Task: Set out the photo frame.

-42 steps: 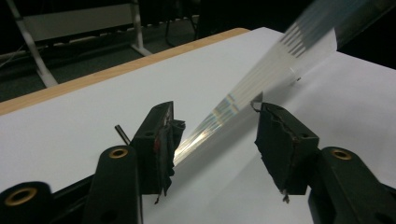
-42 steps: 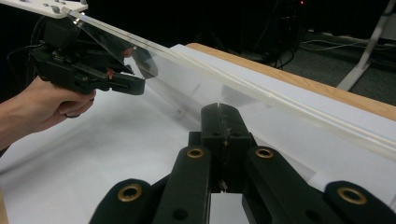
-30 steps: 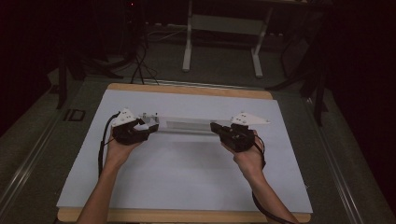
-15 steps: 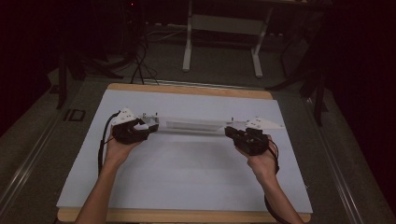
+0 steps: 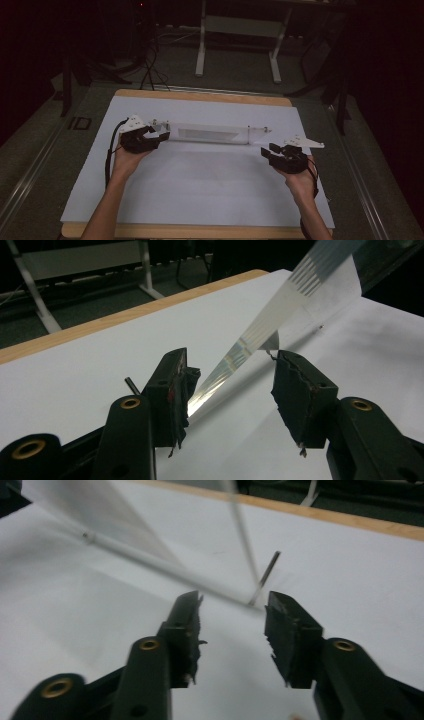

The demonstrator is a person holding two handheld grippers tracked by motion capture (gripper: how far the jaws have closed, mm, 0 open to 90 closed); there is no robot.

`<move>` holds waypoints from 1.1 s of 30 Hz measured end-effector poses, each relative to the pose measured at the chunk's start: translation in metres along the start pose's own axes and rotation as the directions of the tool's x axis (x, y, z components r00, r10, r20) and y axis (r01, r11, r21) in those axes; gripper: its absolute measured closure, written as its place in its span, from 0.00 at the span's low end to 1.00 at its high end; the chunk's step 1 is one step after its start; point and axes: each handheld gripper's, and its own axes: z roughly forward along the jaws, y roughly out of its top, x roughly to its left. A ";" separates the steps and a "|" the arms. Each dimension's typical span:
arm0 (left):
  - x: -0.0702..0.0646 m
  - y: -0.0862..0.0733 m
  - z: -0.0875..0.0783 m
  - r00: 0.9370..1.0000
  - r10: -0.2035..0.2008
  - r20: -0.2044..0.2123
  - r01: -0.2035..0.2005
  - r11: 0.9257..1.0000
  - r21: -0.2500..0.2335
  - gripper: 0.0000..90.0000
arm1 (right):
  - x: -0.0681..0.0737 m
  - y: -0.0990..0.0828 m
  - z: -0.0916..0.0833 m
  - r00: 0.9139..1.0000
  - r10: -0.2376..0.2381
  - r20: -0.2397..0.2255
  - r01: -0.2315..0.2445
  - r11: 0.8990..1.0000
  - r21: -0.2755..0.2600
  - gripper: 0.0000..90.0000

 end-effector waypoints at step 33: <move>0.003 0.000 0.005 0.999 -0.042 -0.027 0.041 0.998 -0.049 0.54 | -0.024 -0.001 0.071 0.987 -0.139 -0.080 0.127 0.982 -0.140 0.55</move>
